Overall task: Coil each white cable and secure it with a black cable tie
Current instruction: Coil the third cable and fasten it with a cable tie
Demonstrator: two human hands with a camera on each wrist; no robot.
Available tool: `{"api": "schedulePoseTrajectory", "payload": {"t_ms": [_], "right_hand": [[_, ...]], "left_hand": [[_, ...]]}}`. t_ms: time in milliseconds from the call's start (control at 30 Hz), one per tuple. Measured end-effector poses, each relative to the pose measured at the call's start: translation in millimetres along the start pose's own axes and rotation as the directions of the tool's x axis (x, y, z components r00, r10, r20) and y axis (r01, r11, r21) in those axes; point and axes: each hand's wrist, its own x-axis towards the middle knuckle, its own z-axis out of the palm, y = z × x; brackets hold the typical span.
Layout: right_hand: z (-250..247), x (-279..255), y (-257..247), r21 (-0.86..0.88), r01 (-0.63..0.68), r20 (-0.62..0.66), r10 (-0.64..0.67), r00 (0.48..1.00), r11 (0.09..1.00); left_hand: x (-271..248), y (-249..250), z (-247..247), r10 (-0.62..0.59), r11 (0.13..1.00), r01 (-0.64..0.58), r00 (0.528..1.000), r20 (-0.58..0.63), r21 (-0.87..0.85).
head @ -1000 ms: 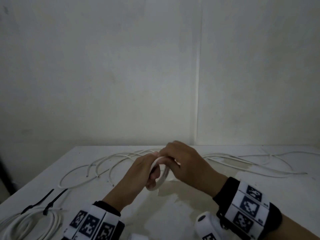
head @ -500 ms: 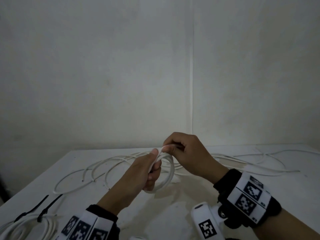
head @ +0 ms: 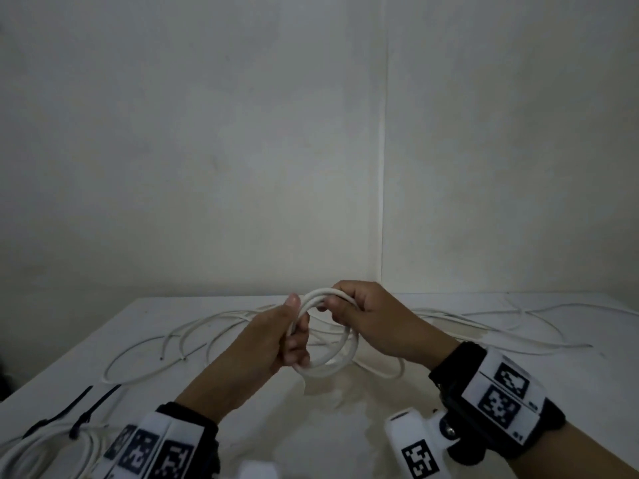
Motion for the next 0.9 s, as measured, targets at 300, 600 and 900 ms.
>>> {"api": "schedulePoseTrajectory", "payload": {"t_ms": [300,600,900], "right_hand": [[3,1,-1,0.123,0.026,-0.064,-0.018,0.998,0.992],[-2,-9,5,0.134,0.038,0.084,-0.05,0.995,0.99],[-7,-6,-3,-0.036,0.063,0.057,-0.06,0.997,0.997]], "left_hand": [[-5,0,14,-0.021,0.992,0.011,0.997,-0.077,-0.129],[-3,0,9,-0.063,0.956,0.023,0.989,-0.131,-0.292],[-3,-1,1,-0.069,0.974,0.055,0.996,-0.055,-0.219]]}}
